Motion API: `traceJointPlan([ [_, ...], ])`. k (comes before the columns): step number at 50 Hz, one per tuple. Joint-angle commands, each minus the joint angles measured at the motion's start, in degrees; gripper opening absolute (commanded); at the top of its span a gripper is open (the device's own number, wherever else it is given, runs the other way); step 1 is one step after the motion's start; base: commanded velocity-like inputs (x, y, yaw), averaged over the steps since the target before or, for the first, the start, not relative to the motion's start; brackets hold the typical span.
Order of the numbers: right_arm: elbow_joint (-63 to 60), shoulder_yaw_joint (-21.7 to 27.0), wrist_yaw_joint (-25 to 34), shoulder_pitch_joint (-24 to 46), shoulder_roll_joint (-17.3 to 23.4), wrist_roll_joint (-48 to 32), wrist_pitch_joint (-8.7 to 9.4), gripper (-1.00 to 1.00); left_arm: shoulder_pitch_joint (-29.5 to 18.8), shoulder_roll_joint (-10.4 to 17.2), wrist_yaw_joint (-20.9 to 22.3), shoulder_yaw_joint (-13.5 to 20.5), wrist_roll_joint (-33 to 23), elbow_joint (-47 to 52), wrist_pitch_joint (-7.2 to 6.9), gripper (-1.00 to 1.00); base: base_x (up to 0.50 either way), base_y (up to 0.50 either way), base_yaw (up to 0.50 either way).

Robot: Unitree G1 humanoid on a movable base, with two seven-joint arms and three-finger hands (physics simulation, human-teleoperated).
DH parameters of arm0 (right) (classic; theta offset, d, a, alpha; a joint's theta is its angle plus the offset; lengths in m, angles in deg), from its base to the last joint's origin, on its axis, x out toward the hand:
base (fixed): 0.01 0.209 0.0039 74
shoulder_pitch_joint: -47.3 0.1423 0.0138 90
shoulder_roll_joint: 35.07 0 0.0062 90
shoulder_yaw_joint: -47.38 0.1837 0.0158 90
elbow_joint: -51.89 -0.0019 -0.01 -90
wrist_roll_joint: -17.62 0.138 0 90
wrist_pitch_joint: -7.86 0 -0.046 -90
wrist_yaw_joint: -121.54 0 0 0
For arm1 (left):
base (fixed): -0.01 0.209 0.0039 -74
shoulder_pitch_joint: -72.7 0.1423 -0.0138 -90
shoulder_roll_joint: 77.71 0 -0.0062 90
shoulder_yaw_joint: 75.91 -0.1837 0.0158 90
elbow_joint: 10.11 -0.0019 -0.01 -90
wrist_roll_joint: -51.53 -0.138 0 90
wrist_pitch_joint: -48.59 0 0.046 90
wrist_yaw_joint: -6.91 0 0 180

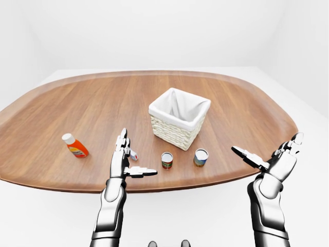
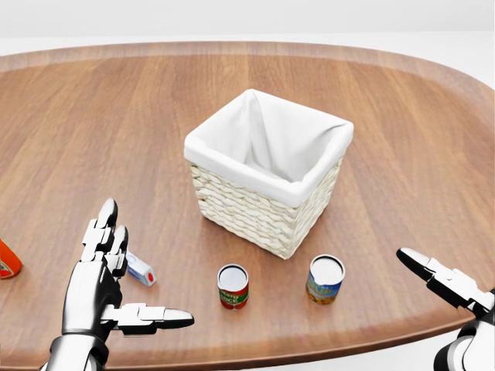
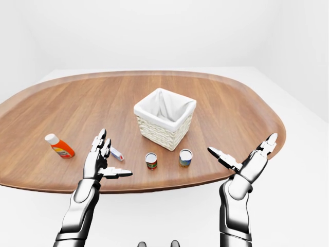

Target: Pick up the alphabet soup and the cream cheese box, and put them in the basket.

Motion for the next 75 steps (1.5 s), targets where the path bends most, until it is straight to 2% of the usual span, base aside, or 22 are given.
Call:
traceJointPlan([
  [1,0.34,-0.09,0.0,0.13,0.05,-0.14,-0.14,1.0,0.0,0.0,0.01,0.0,0.0,0.0,0.0,1.0,0.14,0.0,0.0],
  [4,0.0,-0.11,0.0,-0.01,0.04,-0.19,0.06,1.0,0.0,0.0,0.0,0.0,0.0,0.0,0.02,1.0,0.15,0.0,0.0],
  [9,0.89,-0.1,0.0,0.17,0.09,-0.22,-0.62,1.0,0.01,0.01,0.01,0.0,0.01,0.01,-0.01,1.0,0.15,0.0,0.0],
  [13,-0.22,-0.14,0.0,-0.05,0.02,-0.17,0.28,1.0,0.01,0.0,-0.02,0.0,-0.01,0.01,0.0,1.0,0.15,0.0,0.0],
  [21,0.41,-0.06,0.0,0.16,0.03,-0.08,-0.11,1.0,0.0,-0.01,-0.03,0.01,0.0,0.0,0.01,1.0,0.15,0.0,0.0],
  [26,-0.55,-0.01,0.0,-0.09,-0.06,0.07,0.5,1.0,0.01,0.01,0.0,0.0,-0.01,0.01,-0.01,1.0,0.15,0.0,0.0],
  [36,0.09,0.09,0.0,0.08,-0.03,0.17,0.13,1.0,0.01,0.0,0.0,0.0,0.0,0.01,-0.02,1.0,0.14,0.0,0.0],
  [44,-0.11,0.15,0.0,0.11,-0.01,0.38,0.63,1.0,-0.12,0.02,-0.02,0.08,0.01,-0.58,0.3,1.0,0.13,0.0,0.0],
  [46,0.13,0.14,0.0,0.2,0.01,0.39,0.53,1.0,0.18,-0.03,-0.14,-0.03,-0.03,0.5,-0.46,1.0,0.12,0.0,0.0],
  [49,0.02,0.15,0.0,0.2,0.04,0.51,0.7,1.0,0.13,-0.05,-0.15,-0.07,-0.05,0.67,-0.78,1.0,0.12,0.0,0.0],
  [51,-0.44,0.16,0.0,0.12,0.03,0.58,1.15,1.0,0.14,-0.04,-0.13,-0.06,-0.04,0.52,-0.6,1.0,0.12,0.0,0.0],
  [55,-0.11,0.17,0.0,0.19,0.05,0.62,0.91,1.0,0.27,-0.04,-0.13,-0.08,-0.04,0.91,-0.8,1.0,0.11,0.0,0.0],
  [57,0.23,0.18,0.0,0.27,0.09,0.62,0.66,1.0,0.03,-0.01,-0.08,0.01,-0.01,0.11,-0.23,1.0,0.11,0.0,0.0],
  [59,-0.05,0.14,0.0,0.22,0.09,0.64,0.91,1.0,0.19,-0.06,-0.17,-0.08,-0.05,0.84,-0.78,1.0,0.11,0.0,0.0],
  [60,0.02,0.15,0.0,0.25,0.1,0.62,0.89,1.0,0.0,-0.01,-0.1,0.01,-0.02,0.12,-0.24,1.0,0.11,0.0,0.0],
  [65,0.46,0.13,0.0,0.37,0.13,0.59,0.61,1.0,0.14,-0.03,-0.12,-0.04,-0.03,0.52,-0.49,1.0,0.11,0.0,0.0],
  [69,0.3,0.15,0.0,0.27,0.13,0.68,0.67,1.0,-0.1,0.02,-0.05,0.07,0.0,-0.38,0.18,1.0,0.11,0.0,0.0],
  [71,0.04,0.11,0.0,0.2,0.11,0.64,0.82,1.0,0.27,-0.05,-0.13,-0.1,-0.06,0.86,-0.69,1.0,0.11,0.0,0.0],
  [73,0.78,0.17,0.0,0.39,0.16,0.7,0.32,1.0,0.25,-0.05,-0.14,-0.07,-0.05,0.78,-0.62,1.0,0.11,0.0,0.0],
  [74,-0.05,0.12,0.0,0.21,0.12,0.71,0.96,1.0,0.25,-0.04,-0.13,-0.05,-0.04,0.76,-0.59,1.0,0.11,0.0,0.0],
  [75,0.21,0.11,0.0,0.29,0.14,0.66,0.79,1.0,0.23,-0.04,-0.11,-0.05,-0.03,0.74,-0.59,1.0,0.1,0.0,0.0],
])
